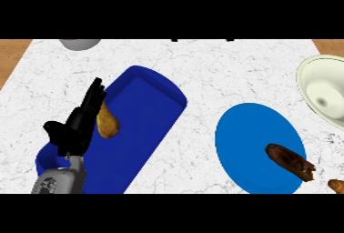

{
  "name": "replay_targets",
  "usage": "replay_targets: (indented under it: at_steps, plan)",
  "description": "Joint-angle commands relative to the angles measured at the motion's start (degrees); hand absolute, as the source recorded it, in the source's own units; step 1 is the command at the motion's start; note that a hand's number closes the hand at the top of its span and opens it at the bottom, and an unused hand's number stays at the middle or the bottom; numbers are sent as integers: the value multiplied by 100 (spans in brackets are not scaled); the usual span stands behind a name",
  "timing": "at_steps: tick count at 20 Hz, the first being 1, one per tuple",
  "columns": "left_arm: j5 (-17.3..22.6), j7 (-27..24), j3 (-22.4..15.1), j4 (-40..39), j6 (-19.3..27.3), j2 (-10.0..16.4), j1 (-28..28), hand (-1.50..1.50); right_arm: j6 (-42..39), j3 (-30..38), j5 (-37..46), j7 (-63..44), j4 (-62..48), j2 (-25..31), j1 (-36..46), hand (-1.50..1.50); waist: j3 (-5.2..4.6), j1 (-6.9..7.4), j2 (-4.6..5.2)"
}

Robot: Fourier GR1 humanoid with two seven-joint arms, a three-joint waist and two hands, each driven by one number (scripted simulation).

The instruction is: Pick the croissant from the plate and place it in the bowl

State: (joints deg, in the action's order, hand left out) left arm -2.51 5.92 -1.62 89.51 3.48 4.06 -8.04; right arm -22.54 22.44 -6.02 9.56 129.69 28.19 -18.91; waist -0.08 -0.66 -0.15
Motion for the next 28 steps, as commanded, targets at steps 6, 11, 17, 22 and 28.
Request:
replay_targets:
  at_steps: [6,11,17,22,28]
  plan:
    - [-117,-102,-52,-202,36,-99,-134,0,375,743,-1061,-2522,-12,1021,1728,150,3,77,18]
    - [-16,-242,-86,-222,-137,-105,89,0,775,196,-541,-3065,-1011,1462,2955,150,3,154,31]
    - [-98,299,-29,45,51,-111,-352,0,490,48,655,-2163,-2275,1732,3151,150,11,161,46]
    - [-85,-67,-61,-65,-52,-121,-95,0,866,-535,1985,-1235,-3330,1778,3423,150,11,196,52]
    - [-170,-81,-262,-47,-55,-262,-188,0,1709,-863,2933,33,-5404,1535,3918,150,17,234,65]
